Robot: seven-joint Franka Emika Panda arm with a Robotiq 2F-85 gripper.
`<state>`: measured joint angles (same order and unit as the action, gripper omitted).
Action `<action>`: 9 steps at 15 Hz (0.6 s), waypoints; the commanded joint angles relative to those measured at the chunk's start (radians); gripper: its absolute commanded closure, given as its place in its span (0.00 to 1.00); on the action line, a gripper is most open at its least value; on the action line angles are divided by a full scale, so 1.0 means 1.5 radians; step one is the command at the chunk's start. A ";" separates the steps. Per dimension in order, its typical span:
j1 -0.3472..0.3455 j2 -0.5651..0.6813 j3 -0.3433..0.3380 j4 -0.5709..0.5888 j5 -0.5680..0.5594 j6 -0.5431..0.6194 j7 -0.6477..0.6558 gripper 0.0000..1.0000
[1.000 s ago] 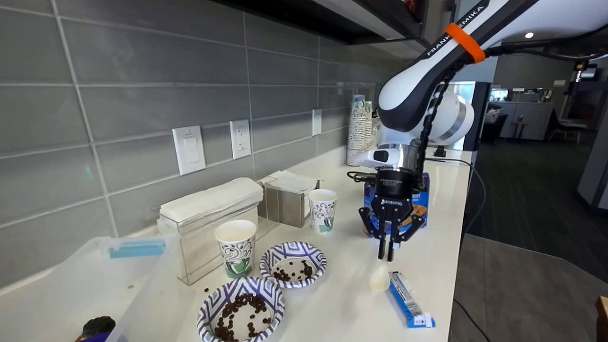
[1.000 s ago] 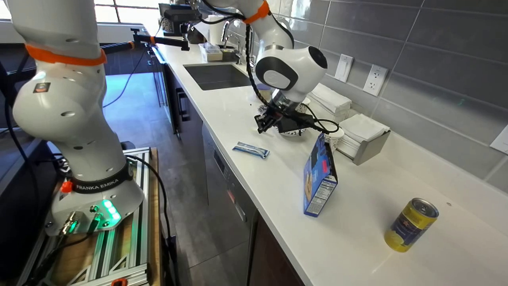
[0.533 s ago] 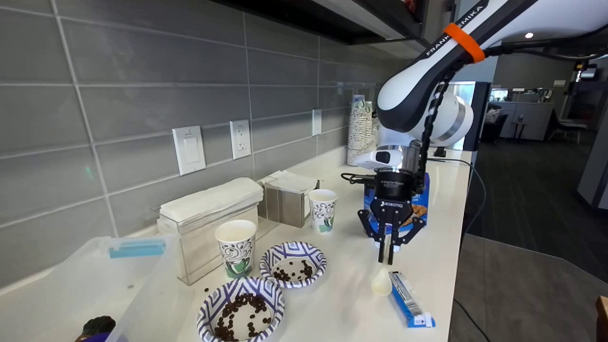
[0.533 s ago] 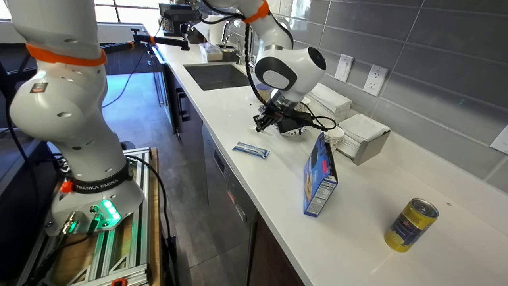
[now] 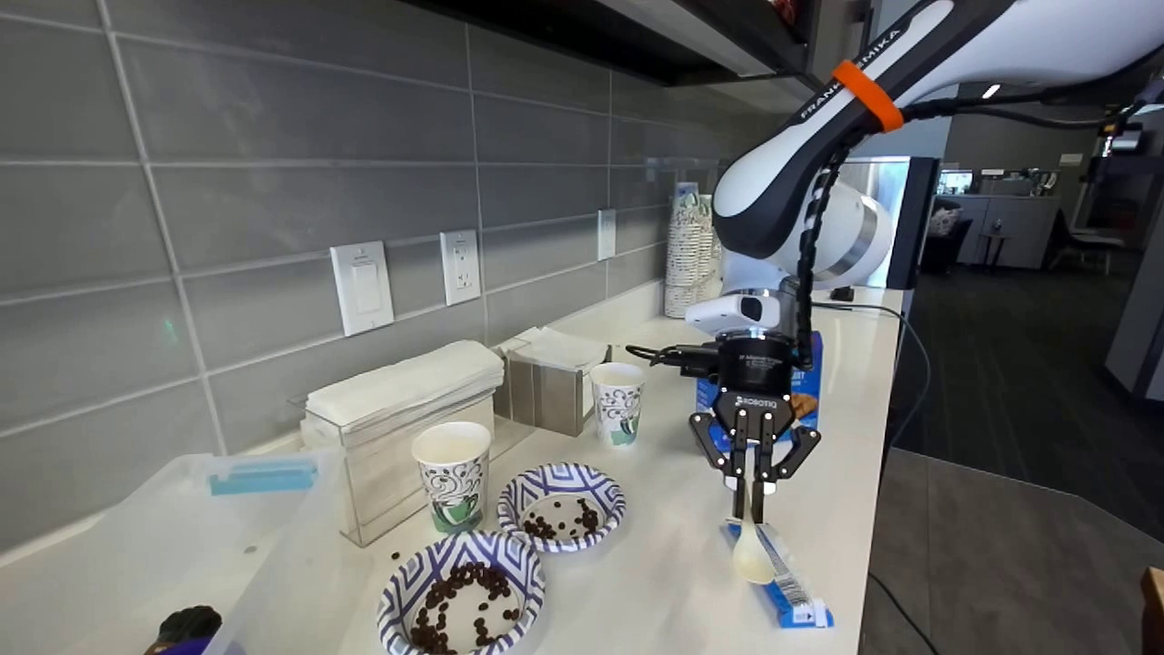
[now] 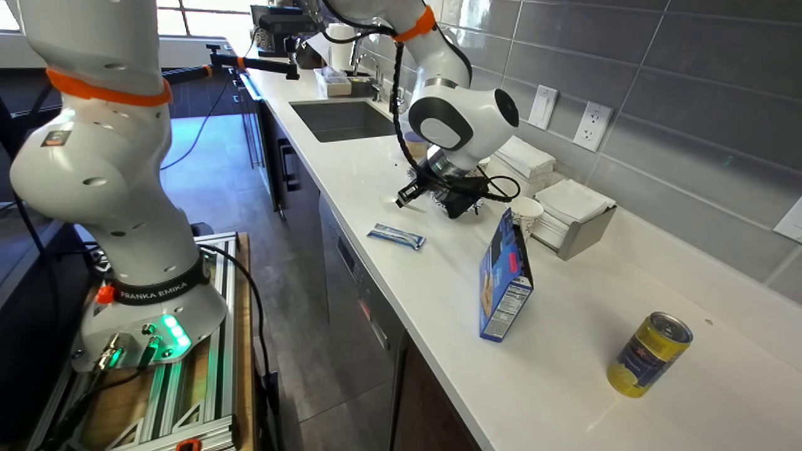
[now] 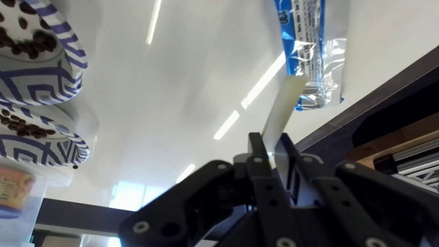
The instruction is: Pick up the spoon, get some of the objects from the bowl on the left and put them in the bowl on the right
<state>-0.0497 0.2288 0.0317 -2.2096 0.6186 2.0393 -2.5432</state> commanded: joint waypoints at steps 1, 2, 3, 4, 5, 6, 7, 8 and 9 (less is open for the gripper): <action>-0.018 0.055 0.013 0.047 0.026 -0.030 -0.083 0.97; -0.017 0.065 0.014 0.053 0.026 -0.025 -0.093 0.97; -0.017 0.077 0.016 0.062 0.021 -0.024 -0.101 0.97; -0.017 0.090 0.019 0.067 0.020 -0.022 -0.107 0.97; -0.017 0.100 0.022 0.073 0.021 -0.018 -0.114 0.97; -0.017 0.111 0.025 0.078 0.020 -0.018 -0.120 0.97; -0.018 0.122 0.028 0.085 0.017 -0.021 -0.123 0.97; -0.018 0.132 0.029 0.091 0.011 -0.022 -0.126 0.97; -0.017 0.140 0.030 0.097 0.007 -0.015 -0.127 0.97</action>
<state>-0.0564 0.3802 0.0592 -2.1144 0.6362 2.0314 -2.7004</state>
